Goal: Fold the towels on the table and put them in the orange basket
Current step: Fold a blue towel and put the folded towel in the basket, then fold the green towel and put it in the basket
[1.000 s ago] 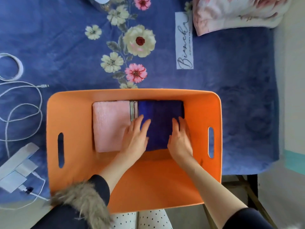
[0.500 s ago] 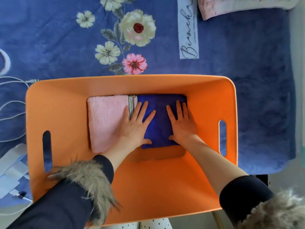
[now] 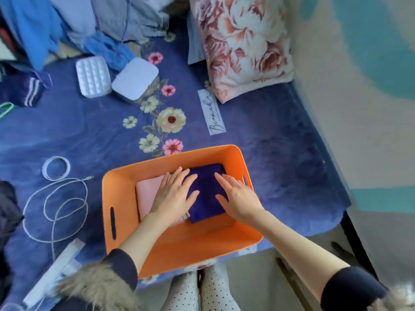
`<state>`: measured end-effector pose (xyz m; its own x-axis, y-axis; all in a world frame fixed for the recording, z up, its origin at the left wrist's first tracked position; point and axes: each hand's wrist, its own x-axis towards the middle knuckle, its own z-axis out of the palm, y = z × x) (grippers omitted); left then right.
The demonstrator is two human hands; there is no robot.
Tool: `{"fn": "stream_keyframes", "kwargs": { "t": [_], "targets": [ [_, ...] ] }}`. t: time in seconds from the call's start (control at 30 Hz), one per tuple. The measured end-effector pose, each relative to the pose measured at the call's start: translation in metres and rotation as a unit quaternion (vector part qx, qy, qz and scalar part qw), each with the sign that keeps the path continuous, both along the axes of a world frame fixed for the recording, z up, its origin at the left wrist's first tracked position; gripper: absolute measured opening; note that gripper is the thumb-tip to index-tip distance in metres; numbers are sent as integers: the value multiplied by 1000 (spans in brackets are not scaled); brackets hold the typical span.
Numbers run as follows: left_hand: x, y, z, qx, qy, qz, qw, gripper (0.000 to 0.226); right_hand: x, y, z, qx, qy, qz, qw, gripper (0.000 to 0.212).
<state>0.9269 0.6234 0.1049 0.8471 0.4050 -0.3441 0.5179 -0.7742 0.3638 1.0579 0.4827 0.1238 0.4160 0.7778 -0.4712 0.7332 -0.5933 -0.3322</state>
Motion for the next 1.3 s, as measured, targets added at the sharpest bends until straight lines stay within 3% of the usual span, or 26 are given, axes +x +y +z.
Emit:
{"fn": "stream_keyframes", "kwargs": {
  "t": [0.2, 0.3, 0.43, 0.5, 0.6, 0.77, 0.97, 1.2, 1.3],
  "targets": [
    [26, -5, 85, 70, -110, -80, 988, 55, 7, -52, 92, 74, -113, -128, 983, 56],
    [41, -24, 115, 71, -142, -133, 978, 58, 2, -92, 123, 23, -143, -212, 966, 64],
    [55, -63, 138, 71, -163, -250, 952, 57, -33, -149, 147, 7, -184, -352, 918, 74],
    [59, -87, 145, 71, -177, -313, 931, 55, -62, -174, 157, -12, -197, -407, 892, 89],
    [58, -127, 156, 53, -202, -394, 895, 53, -106, -211, 169, -19, -206, -502, 840, 93],
    [51, -206, 182, 16, -251, -522, 815, 53, -179, -268, 196, -22, -234, -629, 741, 69],
    [4, -312, 216, -21, -302, -653, 694, 54, -294, -324, 224, -66, -272, -732, 621, 69],
    [-139, -390, 234, -80, -326, -769, 544, 53, -482, -325, 241, -128, -269, -831, 470, 87],
    [-220, -401, 236, -107, -321, -812, 476, 53, -571, -303, 243, -134, -260, -871, 394, 86]
  ]
}}
